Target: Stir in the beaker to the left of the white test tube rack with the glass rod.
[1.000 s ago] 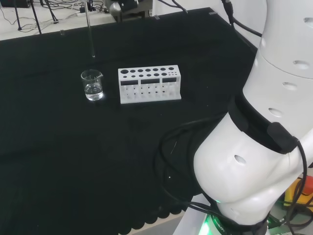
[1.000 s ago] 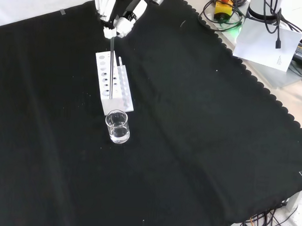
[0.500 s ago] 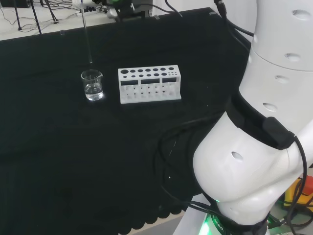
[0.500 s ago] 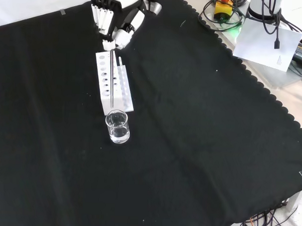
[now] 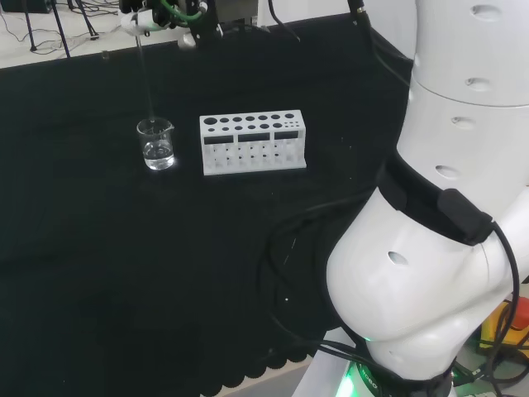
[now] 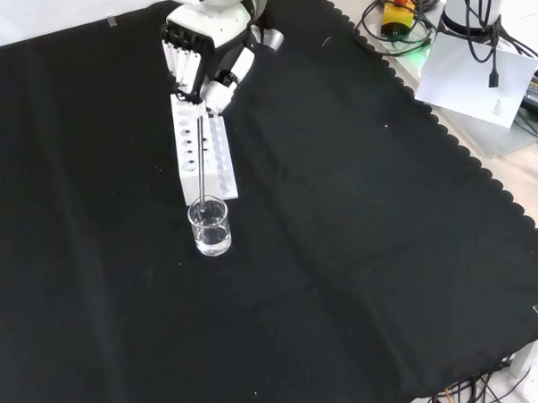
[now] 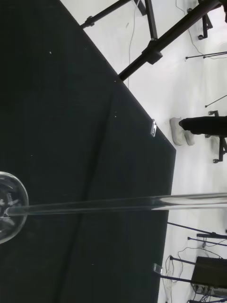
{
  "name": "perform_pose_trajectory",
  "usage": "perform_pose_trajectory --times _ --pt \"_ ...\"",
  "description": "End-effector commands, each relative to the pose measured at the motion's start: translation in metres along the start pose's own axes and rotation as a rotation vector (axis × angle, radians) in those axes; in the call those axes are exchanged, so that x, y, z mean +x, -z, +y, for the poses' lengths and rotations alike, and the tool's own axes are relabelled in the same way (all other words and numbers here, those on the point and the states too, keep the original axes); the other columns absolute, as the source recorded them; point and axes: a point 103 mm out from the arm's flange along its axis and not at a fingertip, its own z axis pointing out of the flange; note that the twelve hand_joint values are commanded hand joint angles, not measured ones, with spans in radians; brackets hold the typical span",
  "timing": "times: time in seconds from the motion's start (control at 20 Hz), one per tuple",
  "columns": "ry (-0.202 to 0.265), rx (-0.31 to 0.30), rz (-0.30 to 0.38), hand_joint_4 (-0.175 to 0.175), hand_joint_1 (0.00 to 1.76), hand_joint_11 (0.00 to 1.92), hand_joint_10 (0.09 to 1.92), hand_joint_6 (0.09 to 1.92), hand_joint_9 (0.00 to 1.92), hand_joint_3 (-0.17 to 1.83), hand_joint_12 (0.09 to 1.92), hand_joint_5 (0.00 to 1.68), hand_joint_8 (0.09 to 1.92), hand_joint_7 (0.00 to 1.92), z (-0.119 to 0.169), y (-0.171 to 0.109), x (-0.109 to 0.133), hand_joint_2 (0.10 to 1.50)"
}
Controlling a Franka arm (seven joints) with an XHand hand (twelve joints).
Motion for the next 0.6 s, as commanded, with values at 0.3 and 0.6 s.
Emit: perform_pose_trajectory --times 0.3,0.6 --pt "-0.002 0.049 0.000 -0.175 1.29 1.63 0.93 0.57 1.56 -0.01 0.67 1.06 1.17 1.08 0.002 -0.048 0.000 1.09" --pt "-0.012 0.076 0.010 -0.175 1.29 1.63 0.93 0.57 1.56 -0.01 0.67 1.06 1.17 1.08 0.005 -0.065 0.001 1.09"
